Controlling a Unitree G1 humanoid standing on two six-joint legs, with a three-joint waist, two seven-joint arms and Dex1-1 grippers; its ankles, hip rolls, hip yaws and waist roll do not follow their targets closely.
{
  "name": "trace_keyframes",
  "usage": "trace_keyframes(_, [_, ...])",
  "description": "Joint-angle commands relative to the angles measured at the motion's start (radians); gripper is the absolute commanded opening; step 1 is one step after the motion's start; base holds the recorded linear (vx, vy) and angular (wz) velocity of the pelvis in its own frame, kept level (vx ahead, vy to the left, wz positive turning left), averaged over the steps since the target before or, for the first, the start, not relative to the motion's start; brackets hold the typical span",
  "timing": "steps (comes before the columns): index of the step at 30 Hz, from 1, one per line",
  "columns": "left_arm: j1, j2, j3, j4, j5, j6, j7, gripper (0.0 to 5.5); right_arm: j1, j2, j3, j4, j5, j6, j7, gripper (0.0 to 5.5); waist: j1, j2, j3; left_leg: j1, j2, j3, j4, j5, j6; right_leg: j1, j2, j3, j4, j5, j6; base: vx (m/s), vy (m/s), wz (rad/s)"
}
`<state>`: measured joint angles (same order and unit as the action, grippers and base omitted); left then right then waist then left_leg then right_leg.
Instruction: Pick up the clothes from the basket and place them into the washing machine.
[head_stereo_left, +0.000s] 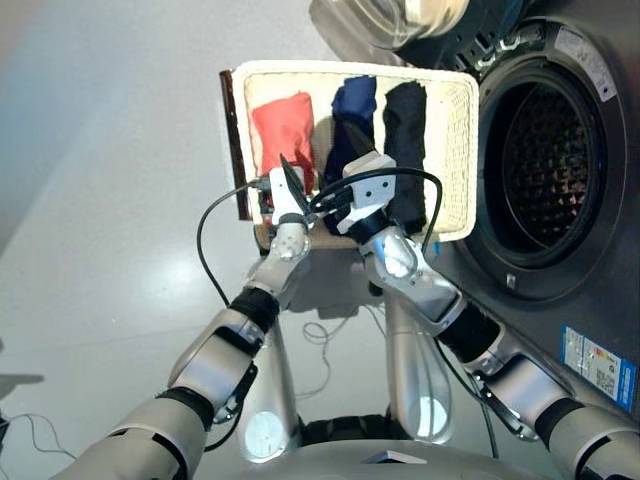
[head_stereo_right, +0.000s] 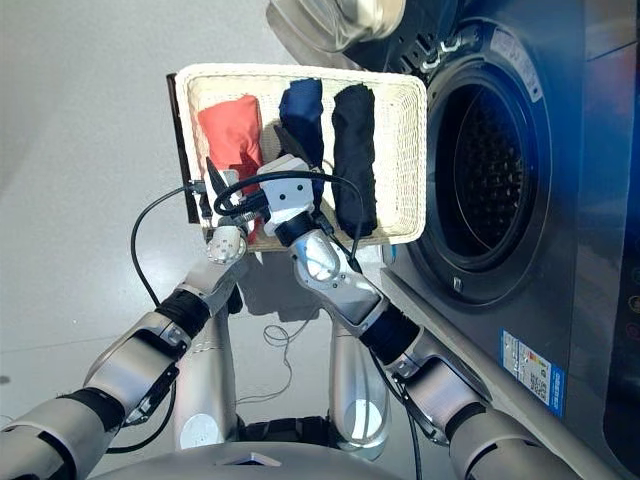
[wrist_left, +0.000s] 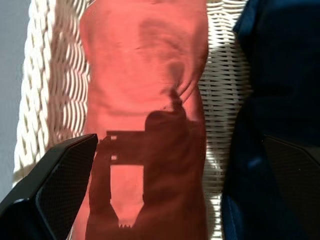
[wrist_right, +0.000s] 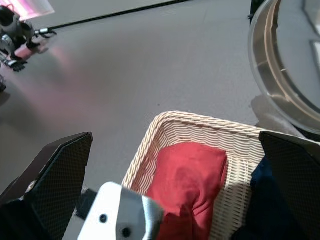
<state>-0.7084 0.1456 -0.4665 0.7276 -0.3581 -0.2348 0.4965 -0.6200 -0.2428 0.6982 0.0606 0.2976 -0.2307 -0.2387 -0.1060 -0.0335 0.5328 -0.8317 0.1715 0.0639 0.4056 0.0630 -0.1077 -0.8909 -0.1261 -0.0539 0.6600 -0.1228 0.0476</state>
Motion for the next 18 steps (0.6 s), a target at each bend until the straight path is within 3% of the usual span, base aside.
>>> trace_keyframes(1, [-0.049,0.001,-0.044,-0.077,0.047,-0.062,0.025,5.5,-0.063,0.064,-0.006,-0.11,-0.039,-0.097,0.007,5.5,0.011,-0.011,-0.013,0.014,-0.001,0.013,0.121,-0.142,0.009,-0.01,-0.015,0.036,-0.028,0.021,0.063,0.0,0.0,0.0])
trace_keyframes(7, [-0.075,-0.014,-0.056,-0.048,0.034,-0.055,0.026,5.5,-0.093,0.059,0.009,-0.112,-0.024,-0.095,0.01,5.5,0.008,-0.015,-0.013,-0.011,-0.004,0.015,0.127,-0.141,0.011,-0.039,-0.015,0.045,-0.024,0.024,0.063,0.0,0.0,0.0])
trace_keyframes(18, [-0.158,-0.021,0.018,0.122,-0.105,-0.052,0.057,5.5,-0.113,0.048,0.036,-0.175,0.019,-0.105,0.006,5.5,-0.007,-0.028,-0.013,-0.089,0.003,0.023,0.166,-0.146,0.01,-0.114,-0.009,0.065,-0.012,0.037,0.066,0.0,0.0,0.0])
